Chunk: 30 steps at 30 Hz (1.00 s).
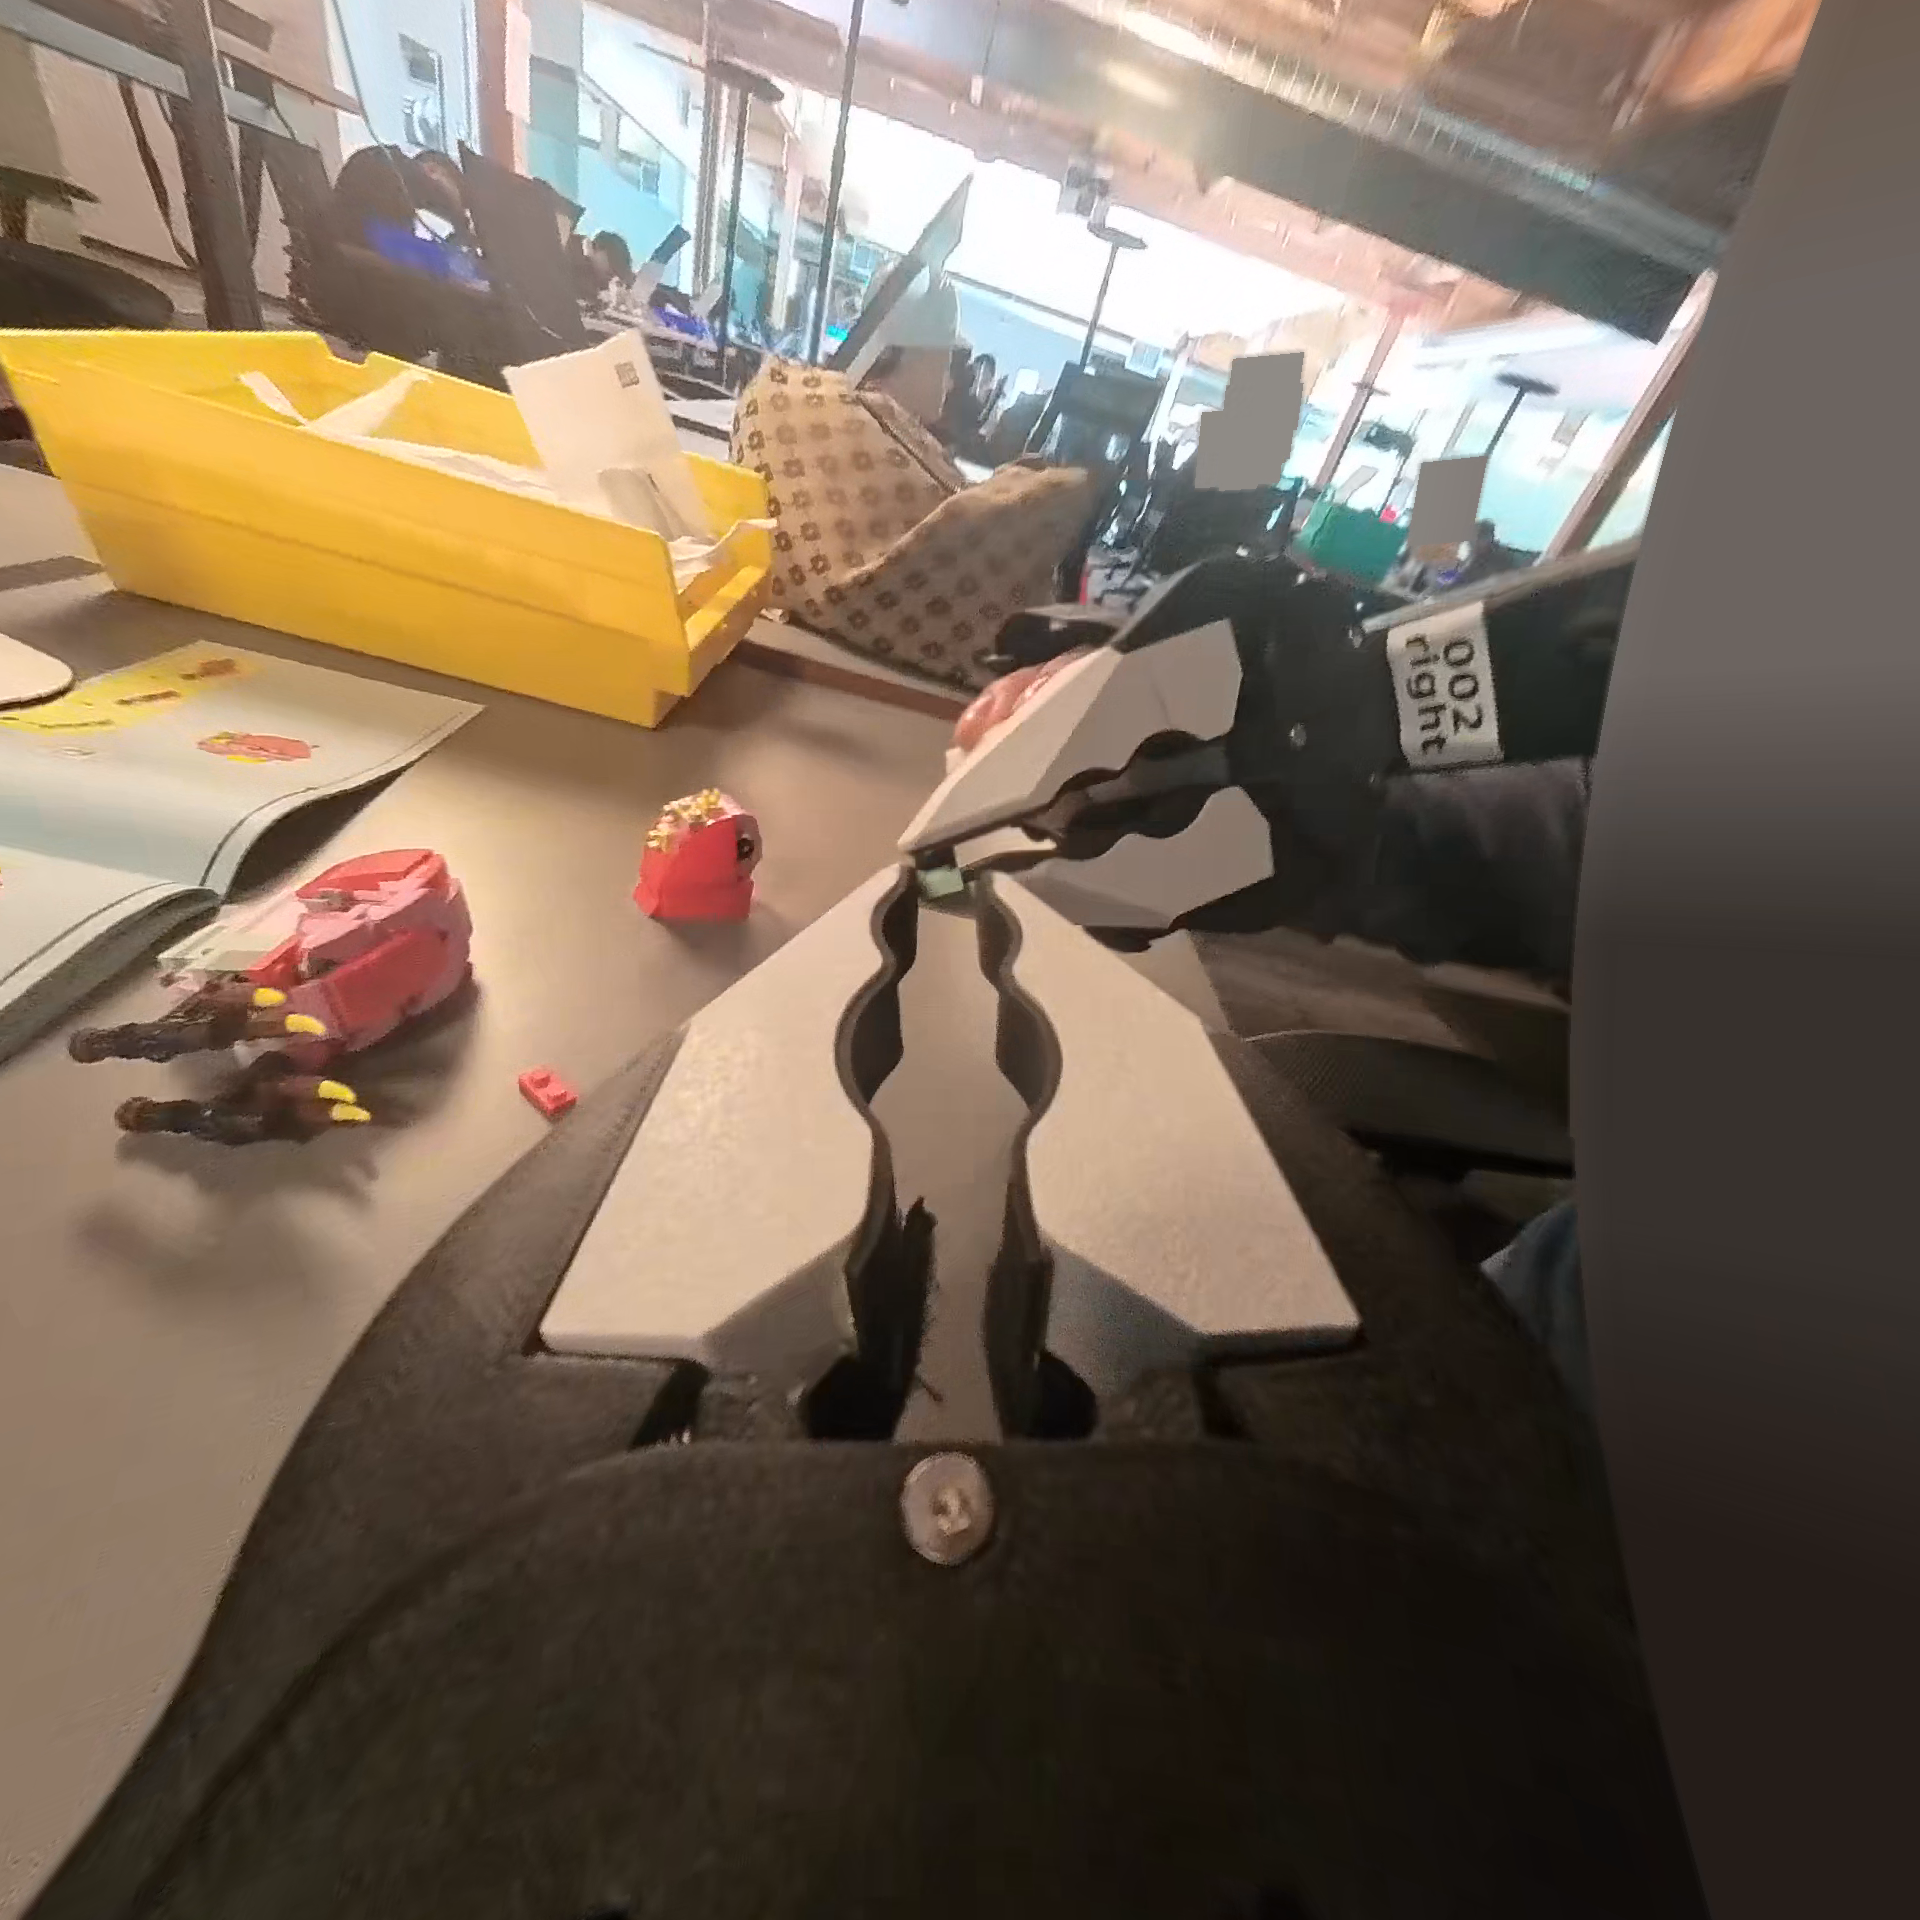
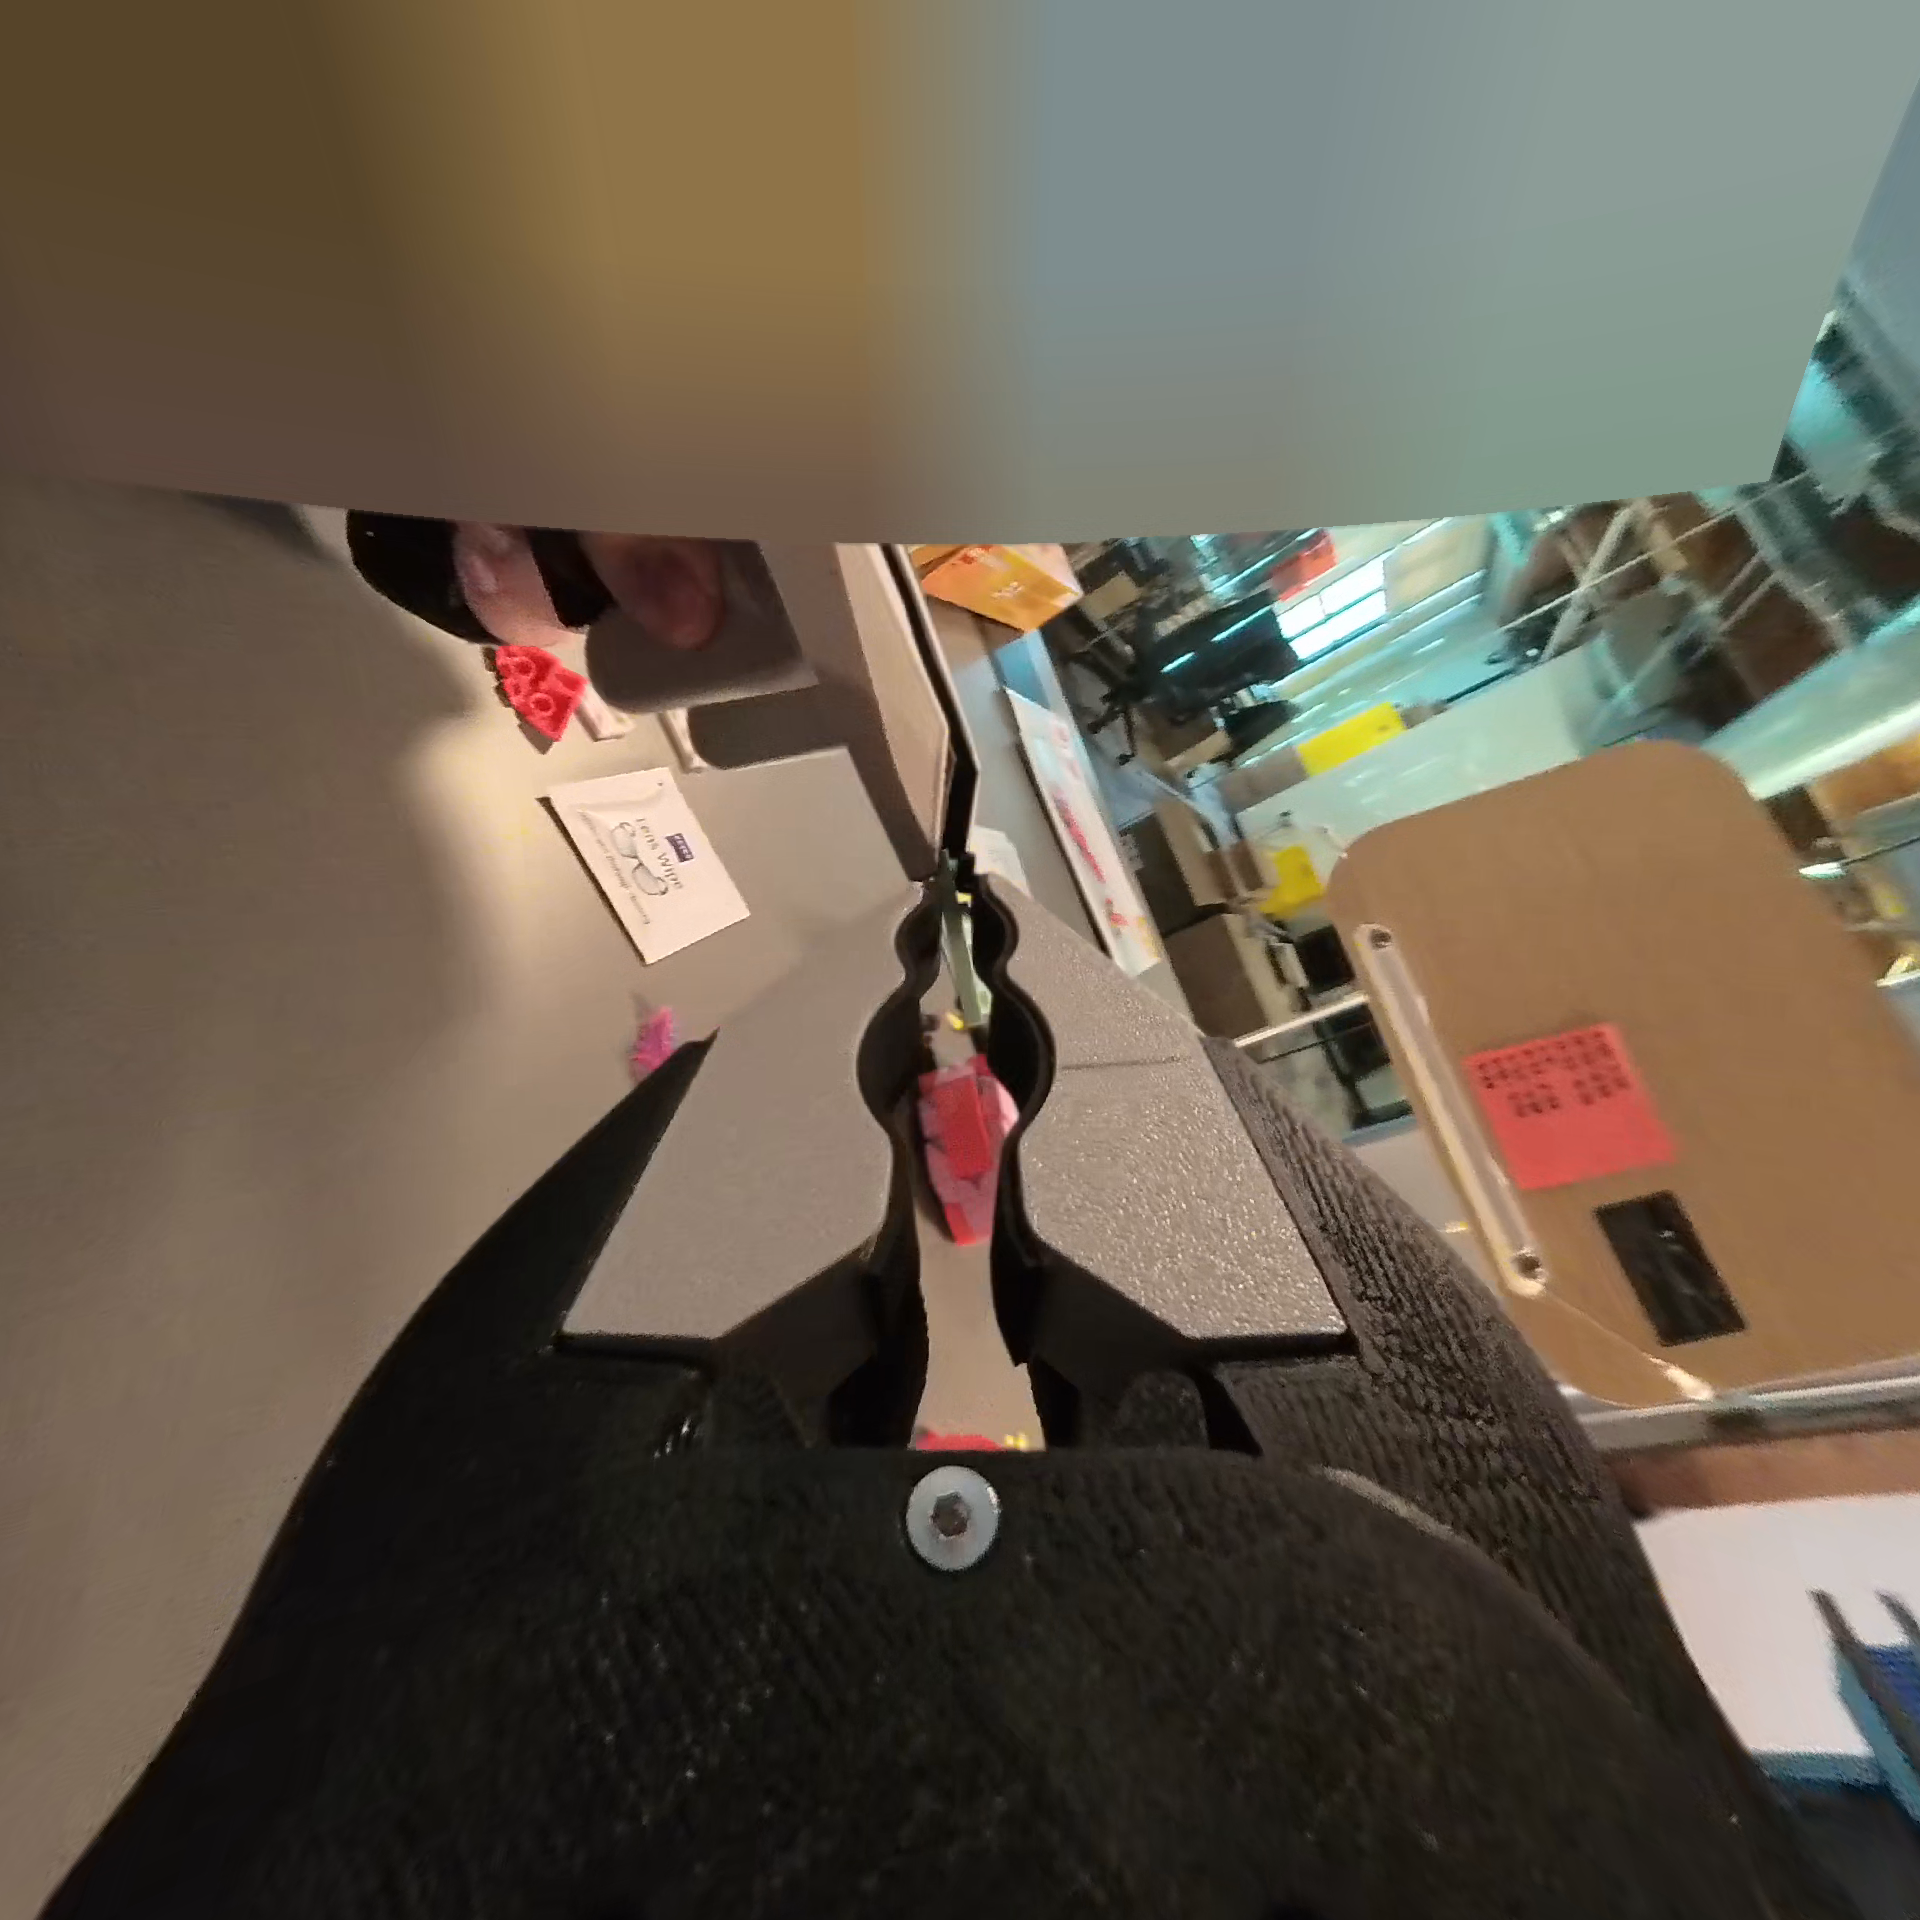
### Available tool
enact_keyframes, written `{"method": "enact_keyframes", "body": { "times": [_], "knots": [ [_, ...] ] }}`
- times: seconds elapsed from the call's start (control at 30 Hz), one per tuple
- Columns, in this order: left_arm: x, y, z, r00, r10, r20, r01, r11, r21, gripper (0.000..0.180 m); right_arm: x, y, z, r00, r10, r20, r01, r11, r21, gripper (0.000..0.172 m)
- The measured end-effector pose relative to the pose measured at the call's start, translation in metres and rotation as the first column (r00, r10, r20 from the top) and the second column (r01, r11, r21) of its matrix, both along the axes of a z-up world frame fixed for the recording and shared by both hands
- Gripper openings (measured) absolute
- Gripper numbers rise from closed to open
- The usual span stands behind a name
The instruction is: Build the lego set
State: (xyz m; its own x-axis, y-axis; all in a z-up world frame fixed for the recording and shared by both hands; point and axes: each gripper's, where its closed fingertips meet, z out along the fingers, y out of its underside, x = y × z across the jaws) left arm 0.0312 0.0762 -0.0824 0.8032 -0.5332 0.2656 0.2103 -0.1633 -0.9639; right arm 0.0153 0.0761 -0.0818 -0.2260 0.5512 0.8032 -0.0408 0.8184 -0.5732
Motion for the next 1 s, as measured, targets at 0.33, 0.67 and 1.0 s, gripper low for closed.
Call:
{"method": "enact_keyframes", "body": {
  "times": [0.33, 0.67, 1.0],
  "knots": [
    [-0.002, -0.001, 0.001, 1.000, -0.005, 0.027, 0.005, 1.000, -0.019, 0.006, 0.000, -0.002, 0.001, 0.998, 0.002, -0.066, 0.009, 0.984, 0.176, 0.004],
    [0.004, -0.003, -0.003, 1.000, -0.021, -0.019, 0.020, 0.999, -0.048, 0.005, 0.005, -0.004, -0.003, 0.996, 0.084, -0.008, -0.060, 0.769, 0.637, 0.004],
    [0.006, -0.001, -0.010, 0.996, -0.064, 0.068, 0.071, 0.992, -0.105, 0.006, 0.006, -0.001, -0.013, 0.990, 0.052, 0.128, -0.114, 0.833, 0.541, 0.004]
  ]
}}
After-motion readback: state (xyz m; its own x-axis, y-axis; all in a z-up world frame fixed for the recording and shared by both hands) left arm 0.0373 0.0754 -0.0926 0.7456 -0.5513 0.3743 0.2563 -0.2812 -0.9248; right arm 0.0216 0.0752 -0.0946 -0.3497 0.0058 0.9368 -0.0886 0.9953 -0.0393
